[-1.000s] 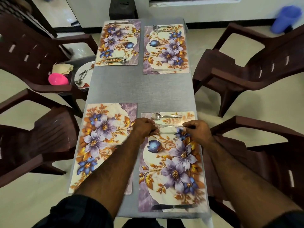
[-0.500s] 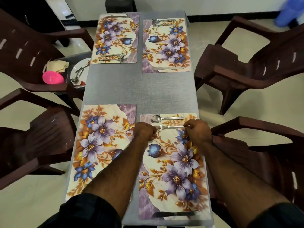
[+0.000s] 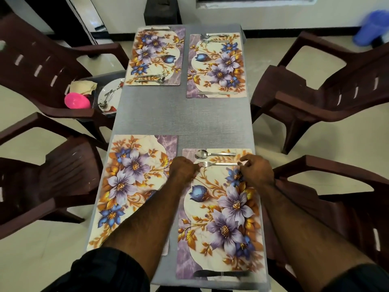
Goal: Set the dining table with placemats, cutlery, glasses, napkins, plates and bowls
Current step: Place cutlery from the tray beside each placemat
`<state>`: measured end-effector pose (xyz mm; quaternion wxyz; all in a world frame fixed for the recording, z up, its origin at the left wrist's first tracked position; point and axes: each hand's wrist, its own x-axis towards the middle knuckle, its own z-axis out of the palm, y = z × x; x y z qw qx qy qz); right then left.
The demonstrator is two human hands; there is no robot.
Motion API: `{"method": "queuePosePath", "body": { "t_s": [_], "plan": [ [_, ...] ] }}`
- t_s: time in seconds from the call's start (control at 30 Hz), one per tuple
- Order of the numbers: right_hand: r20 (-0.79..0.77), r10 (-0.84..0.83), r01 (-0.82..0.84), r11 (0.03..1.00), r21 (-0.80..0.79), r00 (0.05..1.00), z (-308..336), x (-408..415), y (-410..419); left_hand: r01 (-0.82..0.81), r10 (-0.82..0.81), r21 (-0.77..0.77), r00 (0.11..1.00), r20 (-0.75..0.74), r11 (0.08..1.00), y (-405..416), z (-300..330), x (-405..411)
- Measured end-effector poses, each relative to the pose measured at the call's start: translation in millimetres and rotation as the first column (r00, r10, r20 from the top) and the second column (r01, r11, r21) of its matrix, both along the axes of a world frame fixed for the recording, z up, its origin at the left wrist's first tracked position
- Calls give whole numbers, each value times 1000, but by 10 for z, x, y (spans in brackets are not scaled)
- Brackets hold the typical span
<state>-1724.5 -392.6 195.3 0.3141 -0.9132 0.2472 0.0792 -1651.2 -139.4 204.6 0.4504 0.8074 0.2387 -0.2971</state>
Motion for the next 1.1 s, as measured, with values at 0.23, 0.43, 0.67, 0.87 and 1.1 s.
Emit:
{"method": "queuePosePath", "body": {
  "t_s": [0.23, 0.43, 0.67, 0.87, 1.1],
  "plan": [
    [61, 215, -214, 977, -20, 975, 179, -599, 328, 298, -308, 81, 909, 281, 951, 410, 301, -787],
    [115, 458, -450, 889, -87, 882, 297, -1184, 953, 156, -146, 3, 917, 370, 988, 1009, 598, -1810],
    [40, 774, -735, 616, -283, 632, 311, -2036, 1902, 21, -38, 57, 945, 324, 998, 1992, 591, -3076],
    [80, 902, -870, 430, -241, 424, 380, -2490, 3050, -175, 136, 142, 959, 250, 974, 3308, 356, -4269],
    [-106, 952, -954, 274, -124, 287, 98, -2843, 4621, -453, 428, 141, 886, 178, 880, 5055, 101, -5905]
  ]
}}
